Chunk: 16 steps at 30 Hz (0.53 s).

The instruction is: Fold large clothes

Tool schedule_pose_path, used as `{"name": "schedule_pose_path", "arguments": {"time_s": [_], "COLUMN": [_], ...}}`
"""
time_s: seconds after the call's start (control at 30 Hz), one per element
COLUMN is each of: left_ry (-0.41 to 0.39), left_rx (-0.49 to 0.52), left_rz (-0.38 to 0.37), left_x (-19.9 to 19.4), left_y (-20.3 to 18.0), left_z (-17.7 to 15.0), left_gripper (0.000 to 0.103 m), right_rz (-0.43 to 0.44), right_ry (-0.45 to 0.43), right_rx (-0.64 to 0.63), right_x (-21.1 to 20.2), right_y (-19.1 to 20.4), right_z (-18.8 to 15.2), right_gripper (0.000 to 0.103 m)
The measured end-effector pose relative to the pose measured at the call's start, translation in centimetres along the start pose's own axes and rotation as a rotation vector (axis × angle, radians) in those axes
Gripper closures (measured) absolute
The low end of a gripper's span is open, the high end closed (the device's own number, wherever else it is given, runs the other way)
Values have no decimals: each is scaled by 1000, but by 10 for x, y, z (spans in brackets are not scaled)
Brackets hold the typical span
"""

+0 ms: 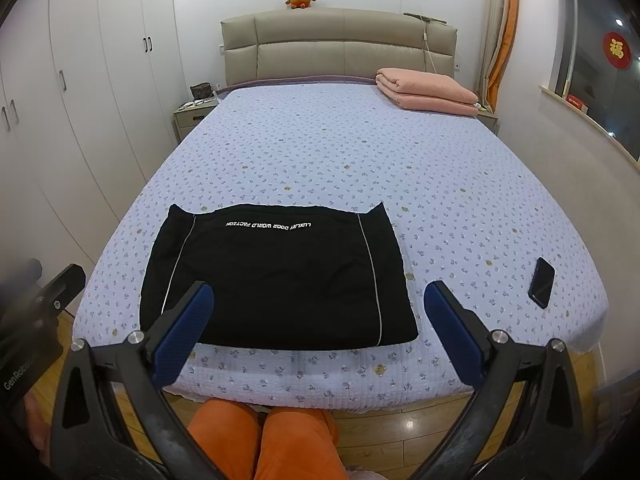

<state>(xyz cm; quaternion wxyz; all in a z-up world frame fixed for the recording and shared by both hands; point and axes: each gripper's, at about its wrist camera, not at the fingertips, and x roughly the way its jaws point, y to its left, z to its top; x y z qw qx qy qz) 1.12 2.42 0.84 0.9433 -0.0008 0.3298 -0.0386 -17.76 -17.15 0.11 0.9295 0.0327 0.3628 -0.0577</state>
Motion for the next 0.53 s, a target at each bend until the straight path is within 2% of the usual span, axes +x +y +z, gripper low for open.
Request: {"name": "schedule_pose_path", "arguments": {"time_s": [0.33,0.47,0.53], "left_ry": [-17,-99,-97], "left_rx": [-4,-6,-19], "left_rz": [34,71,44], "left_x": [-2,-10,-12], "left_y": [3,8,12], "left_z": [-1,-2,-1], "left_gripper": [24,24,24], "right_rz": [0,-2,-9], "right_ry": [9,10,8], "right_rx": [3,-2,-7], "right_x": [3,4,4], "right_y": [-1,1,3], "right_z": [-2,-3,-3], "right_gripper": [0,0,0]}}
